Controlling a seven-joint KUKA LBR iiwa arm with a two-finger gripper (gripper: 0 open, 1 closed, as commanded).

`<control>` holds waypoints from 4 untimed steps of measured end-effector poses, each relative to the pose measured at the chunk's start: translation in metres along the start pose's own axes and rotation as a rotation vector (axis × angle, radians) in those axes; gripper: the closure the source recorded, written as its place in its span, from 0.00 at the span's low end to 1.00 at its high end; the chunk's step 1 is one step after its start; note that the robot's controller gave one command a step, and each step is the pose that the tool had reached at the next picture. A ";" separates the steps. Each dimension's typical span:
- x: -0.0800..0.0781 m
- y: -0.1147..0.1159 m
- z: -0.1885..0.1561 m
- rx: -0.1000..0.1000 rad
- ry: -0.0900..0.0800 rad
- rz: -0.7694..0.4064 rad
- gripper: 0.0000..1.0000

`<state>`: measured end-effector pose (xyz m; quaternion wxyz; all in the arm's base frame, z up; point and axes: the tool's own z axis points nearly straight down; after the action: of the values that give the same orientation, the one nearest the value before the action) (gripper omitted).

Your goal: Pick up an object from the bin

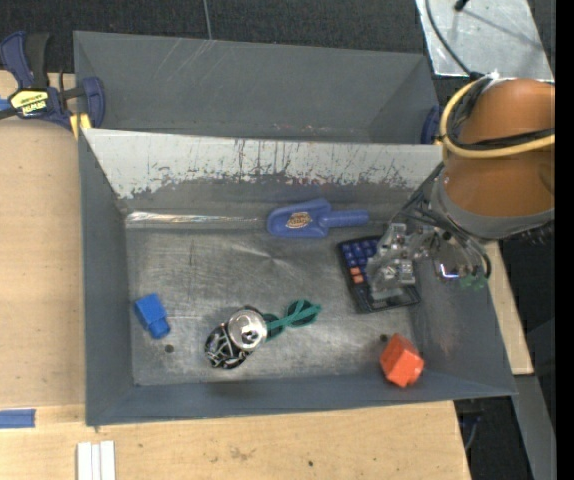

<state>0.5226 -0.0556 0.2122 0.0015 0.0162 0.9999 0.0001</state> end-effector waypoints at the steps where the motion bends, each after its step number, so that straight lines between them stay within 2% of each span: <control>1: -0.006 0.027 0.005 0.002 -0.001 0.044 1.00; 2: 0.011 0.020 0.043 -0.001 -0.003 0.073 1.00; 3: 0.004 0.061 0.036 0.002 0.002 -0.052 1.00; 4: 0.004 0.060 -0.021 -0.002 0.005 -0.213 1.00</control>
Offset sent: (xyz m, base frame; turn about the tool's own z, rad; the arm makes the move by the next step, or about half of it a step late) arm -0.0188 0.0097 -0.0547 0.0873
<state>0.5204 0.0048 0.2329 -0.0008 -0.0903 0.9959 0.0009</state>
